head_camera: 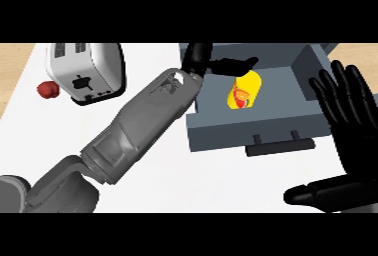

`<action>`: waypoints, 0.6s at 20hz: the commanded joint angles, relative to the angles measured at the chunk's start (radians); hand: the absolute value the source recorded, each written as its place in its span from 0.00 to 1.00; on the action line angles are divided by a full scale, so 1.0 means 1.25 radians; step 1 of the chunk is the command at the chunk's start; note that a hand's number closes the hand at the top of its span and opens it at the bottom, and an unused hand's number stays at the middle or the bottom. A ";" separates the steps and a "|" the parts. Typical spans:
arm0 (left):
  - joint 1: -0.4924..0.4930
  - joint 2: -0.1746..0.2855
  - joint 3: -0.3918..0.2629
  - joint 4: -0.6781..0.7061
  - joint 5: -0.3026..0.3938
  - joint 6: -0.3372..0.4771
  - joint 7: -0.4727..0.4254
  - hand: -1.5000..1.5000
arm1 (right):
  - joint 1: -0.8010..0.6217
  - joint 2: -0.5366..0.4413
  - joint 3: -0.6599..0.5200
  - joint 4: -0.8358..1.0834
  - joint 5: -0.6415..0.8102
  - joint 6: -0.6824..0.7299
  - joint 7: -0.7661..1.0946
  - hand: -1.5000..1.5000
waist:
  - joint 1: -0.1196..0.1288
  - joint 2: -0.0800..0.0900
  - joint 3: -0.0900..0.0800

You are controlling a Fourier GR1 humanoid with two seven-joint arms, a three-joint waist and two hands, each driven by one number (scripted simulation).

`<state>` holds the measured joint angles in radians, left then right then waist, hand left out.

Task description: Pick up the cup, place it into the drawer and close the drawer

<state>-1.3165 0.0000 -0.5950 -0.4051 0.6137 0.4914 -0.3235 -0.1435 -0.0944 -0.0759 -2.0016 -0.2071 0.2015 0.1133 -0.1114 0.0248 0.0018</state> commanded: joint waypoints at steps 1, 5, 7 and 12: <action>0.013 0.000 -0.015 -0.038 0.049 0.015 -0.017 0.00 | 0.010 0.004 0.000 -0.001 -0.018 0.010 -0.007 0.00 | -0.002 0.000 0.000; -0.008 0.000 0.045 -0.021 0.093 -0.058 -0.092 0.00 | 0.035 0.011 -0.003 -0.024 -0.062 0.026 -0.004 0.00 | 0.009 -0.001 0.000; -0.013 0.000 0.060 -0.051 0.113 -0.064 -0.118 0.00 | -0.034 -0.003 -0.037 0.005 -0.080 -0.004 0.042 0.00 | 0.033 -0.006 -0.001; -0.004 0.000 0.104 -0.076 0.139 -0.092 -0.112 0.00 | 0.032 -0.044 -0.060 -0.051 -0.143 0.053 0.060 0.00 | 0.066 -0.018 -0.001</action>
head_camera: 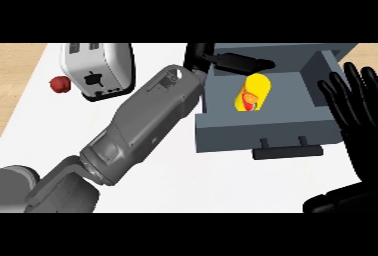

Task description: Pick up the cup, place it into the drawer and close the drawer

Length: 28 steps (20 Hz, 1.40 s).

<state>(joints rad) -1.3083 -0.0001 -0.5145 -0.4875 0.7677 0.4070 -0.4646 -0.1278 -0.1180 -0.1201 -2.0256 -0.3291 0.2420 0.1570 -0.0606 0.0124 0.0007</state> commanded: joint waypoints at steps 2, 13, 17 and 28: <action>0.020 0.025 0.058 -0.019 0.009 -0.037 -0.001 0.00 | 0.026 -0.037 -0.028 -0.025 -0.036 0.043 0.000 1.00 | 0.036 -0.009 0.000; 0.248 0.186 0.095 -0.307 0.027 -0.005 0.075 0.00 | 0.103 -0.126 0.014 -0.049 0.148 0.133 -0.040 1.00 | 0.067 -0.017 -0.001; 0.379 0.236 0.096 -0.475 0.029 0.020 0.098 0.00 | 0.103 -0.126 0.058 -0.049 0.222 0.132 -0.032 1.00 | 0.072 -0.018 -0.001; 0.704 0.376 0.125 -0.759 0.044 -0.062 0.109 0.00 | 0.042 -0.151 0.159 0.086 0.509 0.095 -0.137 1.00 | 0.076 -0.012 0.000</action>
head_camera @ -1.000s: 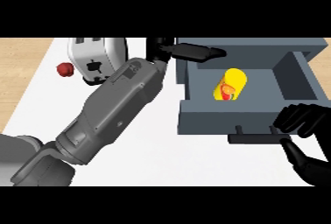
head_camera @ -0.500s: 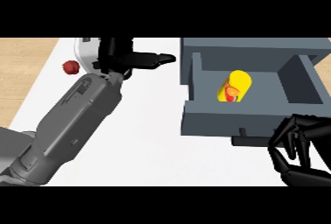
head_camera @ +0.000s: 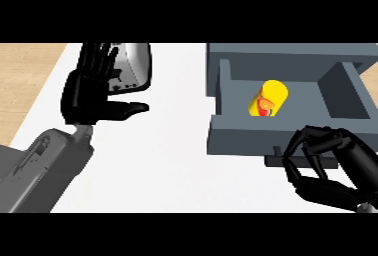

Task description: Pick up the cup, place it into the drawer and close the drawer

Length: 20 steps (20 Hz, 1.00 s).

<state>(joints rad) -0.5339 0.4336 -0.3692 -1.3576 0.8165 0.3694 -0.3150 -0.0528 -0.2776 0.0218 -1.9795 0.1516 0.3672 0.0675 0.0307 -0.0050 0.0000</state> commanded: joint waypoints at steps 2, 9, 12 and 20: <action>0.106 0.051 0.036 -0.055 0.026 -0.077 -0.019 0.00 | -0.038 -0.065 0.071 0.075 0.210 -0.011 -0.102 1.00 | 0.008 0.005 0.000; 0.210 0.098 0.098 -0.104 0.022 -0.146 -0.028 0.00 | -0.081 -0.016 0.176 0.247 0.420 -0.127 -0.151 1.00 | -0.010 0.004 0.000; 0.290 0.128 0.137 -0.130 0.039 -0.200 -0.040 0.00 | -0.074 0.014 0.199 0.371 0.473 -0.201 -0.226 0.00 | -0.009 0.005 0.000; 0.356 0.106 0.176 -0.149 -0.005 -0.250 -0.039 0.00 | -0.247 0.024 0.149 0.651 0.527 -0.204 -0.262 0.00 | -0.012 0.005 0.000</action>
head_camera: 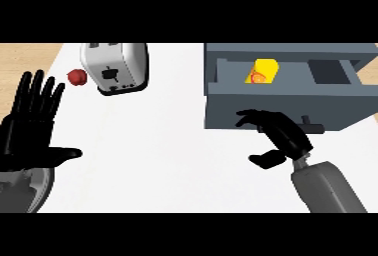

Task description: Pick up the cup, place it into the drawer and close the drawer

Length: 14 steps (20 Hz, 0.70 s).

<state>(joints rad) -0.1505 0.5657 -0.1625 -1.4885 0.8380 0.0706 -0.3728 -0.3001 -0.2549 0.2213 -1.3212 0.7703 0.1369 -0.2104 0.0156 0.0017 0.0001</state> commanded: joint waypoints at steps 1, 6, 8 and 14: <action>0.019 0.032 0.074 0.004 0.035 -0.072 0.035 0.00 | -0.046 0.034 0.003 0.149 0.055 -0.057 -0.032 0.00 | -0.002 0.000 0.000; 0.078 -0.002 0.092 -0.048 -0.004 -0.080 0.029 0.00 | -0.179 0.034 -0.078 0.375 0.037 -0.075 -0.128 0.00 | 0.001 0.001 0.000; 0.049 -0.014 0.096 0.052 -0.011 -0.141 0.004 0.00 | -0.234 0.061 -0.091 0.475 0.051 -0.123 -0.148 0.00 | 0.001 0.003 0.000; 0.047 -0.008 0.122 0.043 -0.004 -0.164 0.038 0.00 | -0.354 0.022 -0.164 0.670 0.014 -0.097 -0.253 0.00 | 0.007 0.005 0.001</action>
<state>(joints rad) -0.1012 0.5492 -0.0431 -1.4505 0.8222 -0.0920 -0.3441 -0.6785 -0.2060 0.0624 -0.6373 0.8033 0.0127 -0.4518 0.0249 -0.0003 -0.0036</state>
